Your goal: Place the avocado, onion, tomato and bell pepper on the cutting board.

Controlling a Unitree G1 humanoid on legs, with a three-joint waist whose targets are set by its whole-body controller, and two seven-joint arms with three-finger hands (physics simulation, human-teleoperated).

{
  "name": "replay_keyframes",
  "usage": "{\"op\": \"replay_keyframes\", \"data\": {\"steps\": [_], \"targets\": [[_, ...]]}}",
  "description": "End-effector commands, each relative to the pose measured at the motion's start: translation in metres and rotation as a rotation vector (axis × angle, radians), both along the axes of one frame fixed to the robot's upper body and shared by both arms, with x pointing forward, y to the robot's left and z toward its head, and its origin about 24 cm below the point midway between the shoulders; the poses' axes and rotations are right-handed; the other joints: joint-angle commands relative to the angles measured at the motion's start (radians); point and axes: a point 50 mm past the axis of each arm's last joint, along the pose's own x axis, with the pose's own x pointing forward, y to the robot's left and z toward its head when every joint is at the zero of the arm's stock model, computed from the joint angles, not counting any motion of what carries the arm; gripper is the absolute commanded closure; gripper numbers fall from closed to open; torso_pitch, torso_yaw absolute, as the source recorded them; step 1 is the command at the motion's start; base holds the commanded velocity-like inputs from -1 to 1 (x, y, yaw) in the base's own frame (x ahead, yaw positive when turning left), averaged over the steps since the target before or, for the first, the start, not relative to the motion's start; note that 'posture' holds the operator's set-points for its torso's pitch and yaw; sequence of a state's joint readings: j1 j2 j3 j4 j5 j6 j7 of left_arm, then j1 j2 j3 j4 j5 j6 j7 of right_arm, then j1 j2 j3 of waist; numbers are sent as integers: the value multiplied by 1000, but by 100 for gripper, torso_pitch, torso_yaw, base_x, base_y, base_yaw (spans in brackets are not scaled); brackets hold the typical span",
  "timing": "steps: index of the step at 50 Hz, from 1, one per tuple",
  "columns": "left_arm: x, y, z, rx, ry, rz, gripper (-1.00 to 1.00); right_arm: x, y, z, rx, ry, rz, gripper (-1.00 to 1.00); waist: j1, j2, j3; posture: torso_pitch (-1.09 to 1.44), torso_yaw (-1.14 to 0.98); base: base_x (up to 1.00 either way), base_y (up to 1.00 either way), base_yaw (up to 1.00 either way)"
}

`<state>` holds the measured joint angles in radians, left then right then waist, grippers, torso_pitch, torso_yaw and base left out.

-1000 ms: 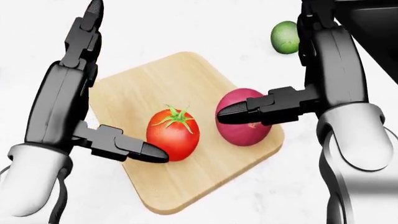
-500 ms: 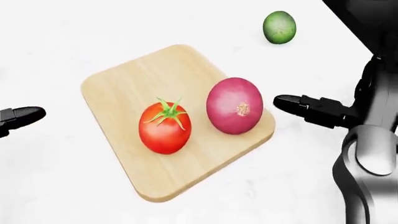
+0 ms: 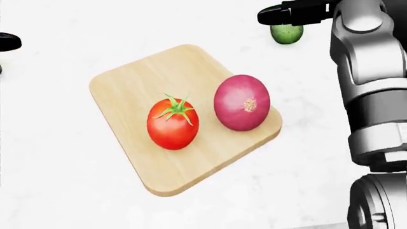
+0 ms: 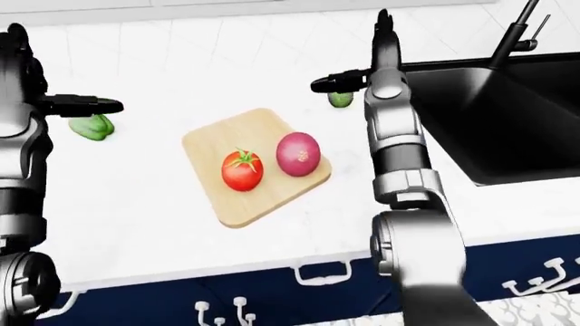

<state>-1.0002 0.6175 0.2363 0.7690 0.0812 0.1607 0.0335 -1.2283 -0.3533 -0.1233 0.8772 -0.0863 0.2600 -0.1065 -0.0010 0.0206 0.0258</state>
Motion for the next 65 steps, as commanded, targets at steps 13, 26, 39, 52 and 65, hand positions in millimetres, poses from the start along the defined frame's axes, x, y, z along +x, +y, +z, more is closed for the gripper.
{"op": "replay_keyframes", "data": {"steps": [13, 26, 39, 52, 65], "targets": [[21, -10, 15, -60, -20, -66, -100, 12, 19, 17, -65, -47, 12, -100, -3, 6, -40, 0, 0, 0, 0, 0], [16, -3, 36, -67, -62, -60, -100, 13, 17, 0, -65, -17, -52, -100, -6, 4, -34, 0, 0, 0, 0, 0], [9, -2, 67, -21, -122, -89, -100, 11, 21, 33, -47, -102, -62, -100, -7, 9, -3, 5, 0, 0, 0, 0], [-5, -1, 92, 16, -166, -126, -100, 11, 33, 44, -36, -147, 3, -100, -7, 9, 63, 16, 0, 0, 0, 0], [-23, 2, 111, 51, -195, -115, -100, 5, 35, 73, -26, -274, 14, -100, -10, 13, 138, 29, 0, 0, 0, 0]]}}
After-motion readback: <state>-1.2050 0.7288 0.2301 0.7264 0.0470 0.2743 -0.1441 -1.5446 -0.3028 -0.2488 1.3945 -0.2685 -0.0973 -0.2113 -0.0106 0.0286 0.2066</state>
